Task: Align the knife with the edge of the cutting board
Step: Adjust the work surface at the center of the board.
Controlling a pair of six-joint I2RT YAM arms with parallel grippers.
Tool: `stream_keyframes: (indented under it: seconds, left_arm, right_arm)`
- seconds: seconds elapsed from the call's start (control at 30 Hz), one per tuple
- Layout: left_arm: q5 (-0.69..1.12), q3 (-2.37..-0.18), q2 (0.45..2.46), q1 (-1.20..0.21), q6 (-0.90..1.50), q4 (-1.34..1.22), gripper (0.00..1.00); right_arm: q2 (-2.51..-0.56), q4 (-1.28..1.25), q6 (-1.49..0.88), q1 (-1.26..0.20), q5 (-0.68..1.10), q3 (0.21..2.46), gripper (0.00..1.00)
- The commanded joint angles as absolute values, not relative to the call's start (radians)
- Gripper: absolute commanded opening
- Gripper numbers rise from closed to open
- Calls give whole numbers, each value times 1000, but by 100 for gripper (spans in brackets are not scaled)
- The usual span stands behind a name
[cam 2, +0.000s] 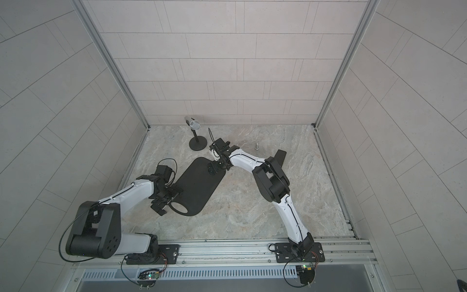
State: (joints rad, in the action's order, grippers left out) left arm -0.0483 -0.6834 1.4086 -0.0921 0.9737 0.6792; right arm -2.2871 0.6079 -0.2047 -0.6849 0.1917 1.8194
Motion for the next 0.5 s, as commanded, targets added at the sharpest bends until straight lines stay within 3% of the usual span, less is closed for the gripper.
stream_keyframes:
  seconds: [0.0,0.47]
  left_arm:
    - [22,-688,1472,-102,916,607,100]
    - [11,-839,1610,-196,830,656,100]
  right_arm:
    - [-2308,674,-200,-698,201,1809,94]
    - [-2196,645,-210,-707,183,1575,94]
